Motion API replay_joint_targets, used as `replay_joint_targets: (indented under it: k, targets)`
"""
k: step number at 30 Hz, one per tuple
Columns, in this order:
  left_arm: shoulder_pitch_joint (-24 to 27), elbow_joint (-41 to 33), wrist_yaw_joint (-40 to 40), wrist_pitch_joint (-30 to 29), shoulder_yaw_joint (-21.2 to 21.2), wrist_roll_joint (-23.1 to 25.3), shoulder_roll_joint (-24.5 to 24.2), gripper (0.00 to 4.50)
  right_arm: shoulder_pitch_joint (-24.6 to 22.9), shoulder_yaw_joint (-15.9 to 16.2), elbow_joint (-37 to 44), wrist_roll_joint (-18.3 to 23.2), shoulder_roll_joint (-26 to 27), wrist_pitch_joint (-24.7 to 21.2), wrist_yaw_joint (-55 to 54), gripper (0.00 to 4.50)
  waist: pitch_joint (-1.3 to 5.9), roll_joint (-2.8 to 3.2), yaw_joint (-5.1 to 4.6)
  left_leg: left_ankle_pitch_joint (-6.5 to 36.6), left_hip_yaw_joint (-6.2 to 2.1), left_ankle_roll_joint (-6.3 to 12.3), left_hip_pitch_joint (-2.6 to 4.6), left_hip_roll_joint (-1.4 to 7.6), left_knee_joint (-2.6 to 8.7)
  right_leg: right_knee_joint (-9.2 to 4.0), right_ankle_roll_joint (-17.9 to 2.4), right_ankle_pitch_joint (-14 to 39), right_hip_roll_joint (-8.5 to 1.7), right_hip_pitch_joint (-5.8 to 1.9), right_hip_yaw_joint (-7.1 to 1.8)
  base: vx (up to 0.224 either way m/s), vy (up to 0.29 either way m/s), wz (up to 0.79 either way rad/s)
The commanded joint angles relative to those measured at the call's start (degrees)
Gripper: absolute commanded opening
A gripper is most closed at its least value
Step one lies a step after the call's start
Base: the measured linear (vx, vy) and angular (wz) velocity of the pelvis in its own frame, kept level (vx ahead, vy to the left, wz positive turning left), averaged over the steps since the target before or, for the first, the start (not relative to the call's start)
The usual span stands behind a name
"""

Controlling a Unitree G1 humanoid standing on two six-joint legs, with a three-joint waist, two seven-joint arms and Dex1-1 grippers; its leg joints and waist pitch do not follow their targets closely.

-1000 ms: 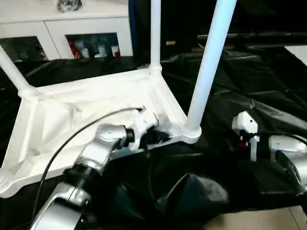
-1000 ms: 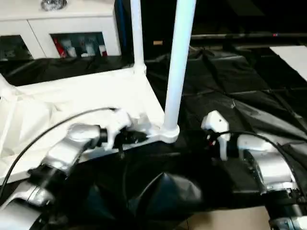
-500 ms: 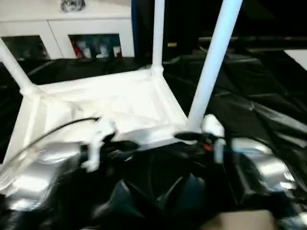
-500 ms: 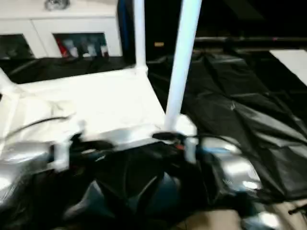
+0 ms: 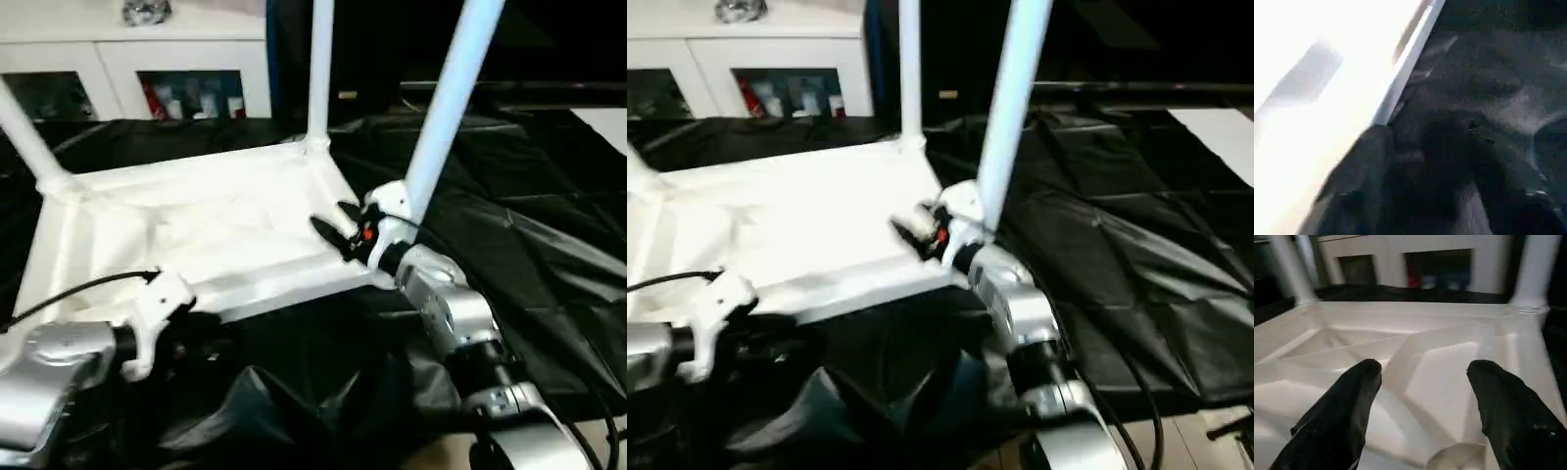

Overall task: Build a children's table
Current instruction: Rotate leg to tighten

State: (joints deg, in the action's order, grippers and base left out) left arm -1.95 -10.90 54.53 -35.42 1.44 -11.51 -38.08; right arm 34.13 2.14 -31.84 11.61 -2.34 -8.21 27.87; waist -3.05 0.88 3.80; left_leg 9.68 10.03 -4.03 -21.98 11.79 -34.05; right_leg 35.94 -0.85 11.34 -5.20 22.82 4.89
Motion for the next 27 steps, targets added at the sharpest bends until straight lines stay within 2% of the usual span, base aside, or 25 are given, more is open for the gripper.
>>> replay_joint_targets:
  k: [1,2,3,4,6,7,8,10,11,13,14,15,16,17,19,20,21,22,23,26,27]
  targets:
    - [-0.93,1.44,-2.5,0.59,-0.45,2.26,-0.96,3.19,1.49,-5.28,-4.19,-0.53,-2.09,1.86,-6.98,3.28,3.49,1.35,-0.43,18.07,-0.37,-3.03,1.75,1.15,4.77,-4.43,-10.01,12.28,-2.3,-1.64,-3.03,0.0,0.0,0.0]
    - [-0.93,1.44,-2.5,0.59,-0.45,2.26,-0.96,3.19,1.49,-5.28,-4.19,-0.53,-2.09,1.86,-6.98,3.28,3.49,1.26,-0.4,17.98,-0.33,-3.04,1.77,1.13,4.76,-4.49,-10.0,12.19,-2.32,-1.6,-3.03,0.0,0.0,0.0]
    - [-0.96,1.58,-2.54,0.83,-0.15,2.54,-1.03,3.37,2.19,-6.24,-5.6,-0.67,-2.56,2.2,-8.88,3.28,3.57,1.2,-0.19,17.66,-0.22,-3.06,1.89,1.1,4.6,-4.41,-10.0,11.77,-2.32,-1.62,-3.07,0.0,0.0,0.0]
    - [-1.02,1.9,-2.79,1.29,0.31,3.19,-1.15,3.35,2.99,-7.41,-7.34,-0.74,-3.51,2.75,-10.7,3.28,3.57,1.2,-0.19,17.66,-0.22,-3.06,1.89,1.1,4.6,-4.41,-10.0,11.77,-2.32,-1.62,-3.07,0.0,0.0,0.0]
    - [-1.18,3.02,-3.74,2.79,1.25,4.55,-1.37,3.49,4.4,-8.95,-10.55,-1.16,-5.18,4.08,-12.96,3.28,3.6,1.16,0.39,17.26,-0.11,-2.94,1.94,1.05,4.46,-4.42,-9.43,11.38,-2.18,-1.66,-3.08,0.0,0.0,0.0]
    - [-1.21,3.16,-3.92,2.94,1.31,4.67,-1.36,3.49,4.53,-8.98,-10.88,-1.32,-5.48,4.23,-13.19,3.28,3.63,1.14,0.56,17.24,-0.05,-2.92,2.02,1.02,4.4,-4.43,-9.34,11.37,-2.2,-1.53,-3.09,0.0,0.0,0.0]
    - [-1.38,3.64,-4.52,3.43,1.31,4.85,-1.09,3.67,5.02,-9.18,-12.13,-1.75,-6.72,4.95,-13.68,3.28,3.66,1.03,0.61,16.89,-0.1,-2.93,1.84,0.96,4.4,-4.36,-9.29,11.12,-2.2,-1.74,-3.06,0.0,0.0,0.0]
    - [-1.8,4.25,-5.38,4.0,0.7,4.25,0.0,3.74,6.03,-9.7,-14.54,-2.01,-9.43,6.35,-13.57,3.28,3.74,1.16,0.65,16.36,-0.12,-2.85,1.67,0.95,4.34,-4.27,-9.27,10.64,-2.25,-1.92,-3.0,0.0,0.0,0.0]
    - [-1.8,4.25,-5.38,4.0,0.7,4.25,0.0,3.72,6.03,-9.7,-14.54,-2.01,-9.43,6.35,-13.57,3.28,3.77,1.04,0.61,16.1,-0.1,-2.84,1.62,0.96,4.28,-4.24,-9.32,10.23,-2.24,-2.02,-2.99,0.0,0.0,0.0]
    - [-1.94,4.42,-5.55,4.48,0.3,3.45,0.57,3.97,6.95,-9.74,-16.61,-2.18,-11.2,7.6,-12.98,3.28,3.84,1.01,0.6,15.7,-0.09,-2.44,1.47,0.84,4.12,-4.15,-9.89,9.54,-2.18,-2.15,-2.89,0.0,0.0,0.0]
    - [-1.75,4.48,-5.3,5.06,-0.12,2.89,0.8,4.12,7.22,-9.55,-17.13,-2.36,-11.94,7.86,-12.25,3.28,3.81,1.07,0.61,15.7,-0.07,-2.31,1.43,0.8,4.07,-4.16,-9.93,9.5,-2.16,-2.18,-2.89,0.0,0.0,0.0]
    - [-1.57,4.53,-5.08,5.58,-0.43,2.49,0.94,4.15,7.51,-9.4,-17.74,-2.57,-12.39,8.23,-11.74,3.28,3.87,0.87,0.61,15.32,-0.02,-1.91,1.32,0.79,3.94,-4.22,-10.12,9.52,-2.23,-2.29,-2.87,0.0,0.0,0.0]
    - [-0.89,4.23,-4.33,6.01,-0.94,1.71,0.9,4.16,7.69,-8.83,-18.29,-3.12,-13.05,8.64,-10.73,3.28,3.88,1.06,0.61,15.0,-0.06,-1.8,1.26,0.78,3.93,-4.14,-10.19,9.2,-2.22,-2.33,-2.86,0.0,0.0,0.0]
    - [-0.42,4.02,-3.81,6.28,-1.27,1.18,0.85,4.16,7.83,-8.45,-18.71,-3.53,-13.47,8.97,-10.05,3.28,3.94,0.88,0.46,14.42,-0.08,-1.49,0.99,0.75,3.9,-4.1,-10.52,8.66,-2.23,-2.51,-2.78,0.0,0.0,0.0]
    - [2.21,3.35,-1.05,7.96,-2.61,-1.12,0.06,4.4,7.18,-7.3,-18.9,-4.33,-14.5,10.47,-7.99,3.28,3.92,0.87,0.34,13.86,-0.1,-0.95,0.95,0.73,3.77,-4.04,-10.98,8.14,-2.21,-2.51,-2.74,0.0,0.0,0.0]
    - [3.28,3.11,0.15,8.59,-3.25,-2.16,-0.21,4.4,6.64,-7.02,-18.34,-4.21,-14.61,10.77,-6.99,3.28,3.86,0.75,0.05,14.11,-0.06,-0.62,0.82,0.8,3.86,-4.08,-11.17,8.38,-2.16,-2.54,-2.7,0.0,0.0,0.0]
    - [4.98,2.97,1.85,9.52,-4.58,-3.89,-0.42,4.4,5.44,-6.61,-16.77,-3.75,-14.49,11.06,-5.16,3.28,3.89,1.0,-0.09,14.37,-0.08,-0.3,0.91,0.78,3.78,-4.04,-11.49,8.34,-2.16,-2.45,-2.73,0.0,0.0,0.0]
    - [4.98,2.97,1.85,9.52,-4.58,-3.89,-0.42,4.4,5.44,-6.61,-16.77,-3.75,-14.49,11.06,-5.16,3.28,3.8,0.96,-0.49,14.88,-0.07,-0.02,0.88,0.9,3.9,-4.13,-11.75,8.32,-2.02,-2.44,-2.71,0.0,0.0,0.0]
    - [5.74,3.01,2.5,9.95,-5.25,-4.76,-0.47,4.4,4.89,-6.44,-16.06,-3.37,-14.33,11.25,-4.2,3.28,3.8,0.96,-0.49,14.88,-0.07,-0.02,0.88,0.9,3.9,-4.13,-11.75,8.32,-2.02,-2.44,-2.71,0.0,0.0,0.0]
    - [7.64,3.74,3.89,11.37,-7.56,-6.45,-0.93,4.4,1.95,-5.31,-11.7,-2.42,-13.65,10.97,-1.02,3.28,3.67,1.12,-0.59,16.89,-0.11,0.22,1.25,1.01,4.05,-4.32,-11.99,9.74,-1.91,-2.26,-2.71,0.0,0.0,0.0]
    - [8.84,4.52,4.6,12.21,-8.66,-6.37,-2.22,4.4,-1.15,-4.01,-7.13,-1.62,-13.48,10.15,1.72,3.28,3.5,0.94,-0.66,17.65,-0.1,0.46,1.12,0.98,4.11,-4.49,-11.67,10.71,-1.96,-2.3,-2.77,0.0,0.0,0.0]
